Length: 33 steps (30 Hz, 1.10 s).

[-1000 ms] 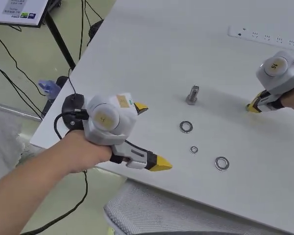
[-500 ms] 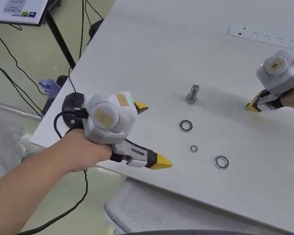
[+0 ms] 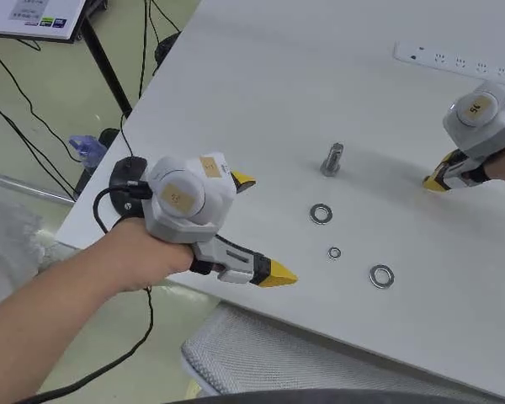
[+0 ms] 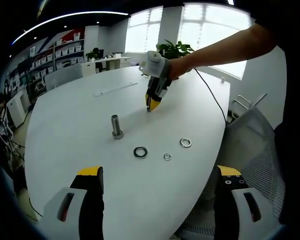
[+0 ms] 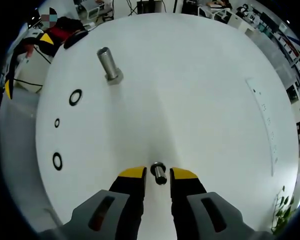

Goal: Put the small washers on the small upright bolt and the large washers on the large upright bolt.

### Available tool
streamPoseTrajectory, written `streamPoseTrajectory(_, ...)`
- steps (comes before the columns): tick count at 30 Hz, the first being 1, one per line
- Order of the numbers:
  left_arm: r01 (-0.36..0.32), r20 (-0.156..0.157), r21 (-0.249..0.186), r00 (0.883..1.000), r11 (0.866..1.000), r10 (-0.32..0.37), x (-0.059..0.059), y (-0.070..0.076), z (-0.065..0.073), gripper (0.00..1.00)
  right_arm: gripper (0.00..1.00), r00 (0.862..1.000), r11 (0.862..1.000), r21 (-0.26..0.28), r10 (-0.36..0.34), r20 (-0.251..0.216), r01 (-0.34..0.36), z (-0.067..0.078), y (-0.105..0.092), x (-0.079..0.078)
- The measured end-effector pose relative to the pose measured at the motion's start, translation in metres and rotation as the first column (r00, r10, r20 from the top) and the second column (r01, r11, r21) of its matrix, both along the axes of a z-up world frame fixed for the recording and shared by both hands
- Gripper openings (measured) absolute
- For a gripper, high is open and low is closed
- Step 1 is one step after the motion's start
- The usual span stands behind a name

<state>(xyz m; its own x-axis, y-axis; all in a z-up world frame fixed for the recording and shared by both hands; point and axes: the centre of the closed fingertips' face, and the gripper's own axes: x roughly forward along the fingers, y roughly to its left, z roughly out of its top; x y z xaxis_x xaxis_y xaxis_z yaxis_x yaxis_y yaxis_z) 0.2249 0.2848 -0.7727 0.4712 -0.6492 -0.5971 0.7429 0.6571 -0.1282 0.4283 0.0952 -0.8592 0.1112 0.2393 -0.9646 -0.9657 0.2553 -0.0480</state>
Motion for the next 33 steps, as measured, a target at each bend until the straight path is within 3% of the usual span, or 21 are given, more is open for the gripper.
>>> streamPoseTrajectory(3, 0.0, 0.001, 0.0, 1.0, 1.0, 0.0, -0.001, 0.0, 0.001, 0.92, 0.26, 1.0, 1.0, 0.007, 0.0, 0.022, 0.0, 0.005, 0.0, 0.006)
streamPoseTrajectory(6, 0.003, -0.004, 0.004, 1.0, 1.0, -0.003, -0.003, -0.001, 0.001, 0.91, 0.26, 0.999, 1.0, 0.011, 0.006, 0.033, -0.007, 0.011, 0.002, 0.008)
streamPoseTrajectory(11, 0.008, 0.009, 0.0, 1.0, 1.0, -0.008, -0.004, -0.001, 0.004, 0.92, 0.27, 0.999, 1.0, -0.007, 0.029, 0.019, -0.029, 0.02, 0.002, 0.001)
streamPoseTrajectory(18, 0.01, 0.015, 0.007, 1.0, 1.0, -0.01, -0.006, 0.002, 0.006, 0.91, 0.28, 0.997, 0.998, 0.003, 0.064, 0.047, -0.065, 0.037, 0.014, -0.005)
streamPoseTrajectory(33, 0.01, 0.029, 0.02, 1.0, 1.0, -0.011, -0.007, 0.003, 0.012, 0.94, 0.34, 0.984, 0.984, 0.049, 0.17, 0.053, -0.173, 0.062, 0.053, -0.046)
